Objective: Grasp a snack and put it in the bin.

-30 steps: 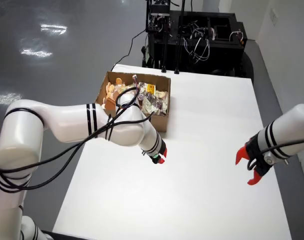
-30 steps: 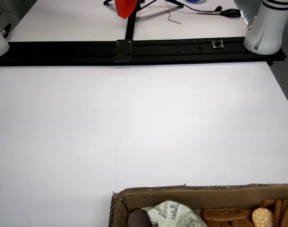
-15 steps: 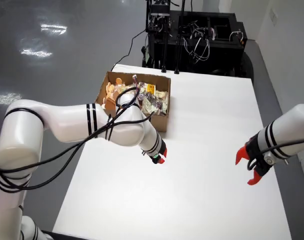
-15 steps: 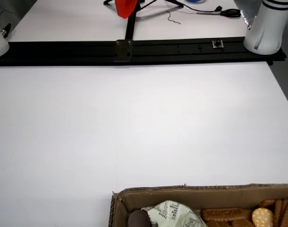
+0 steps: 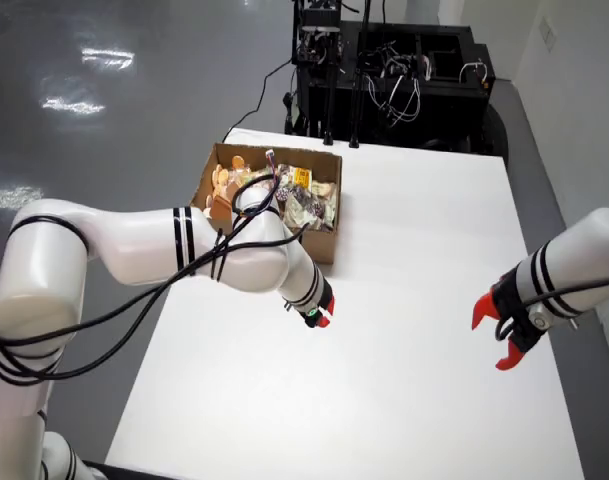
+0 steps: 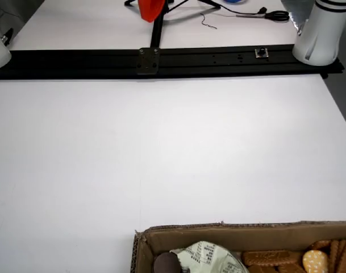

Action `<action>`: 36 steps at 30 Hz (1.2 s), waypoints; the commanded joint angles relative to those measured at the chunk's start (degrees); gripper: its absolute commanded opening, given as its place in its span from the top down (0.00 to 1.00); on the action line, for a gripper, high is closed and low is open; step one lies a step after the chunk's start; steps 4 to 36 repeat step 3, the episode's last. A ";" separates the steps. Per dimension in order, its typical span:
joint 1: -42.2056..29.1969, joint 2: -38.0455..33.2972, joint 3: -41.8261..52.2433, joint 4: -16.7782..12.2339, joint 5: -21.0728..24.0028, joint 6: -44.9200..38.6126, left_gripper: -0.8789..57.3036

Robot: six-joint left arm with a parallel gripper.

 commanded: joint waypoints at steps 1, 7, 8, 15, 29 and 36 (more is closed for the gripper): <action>0.00 0.00 0.00 0.00 0.00 0.00 0.91; 0.00 0.00 0.00 0.00 0.00 0.00 0.91; 0.00 0.00 0.00 0.00 0.00 0.00 0.91; 0.00 0.00 0.00 0.00 0.00 0.00 0.91; 0.00 0.00 0.00 0.00 0.00 0.00 0.91; 0.00 0.00 0.00 0.00 0.00 0.00 0.91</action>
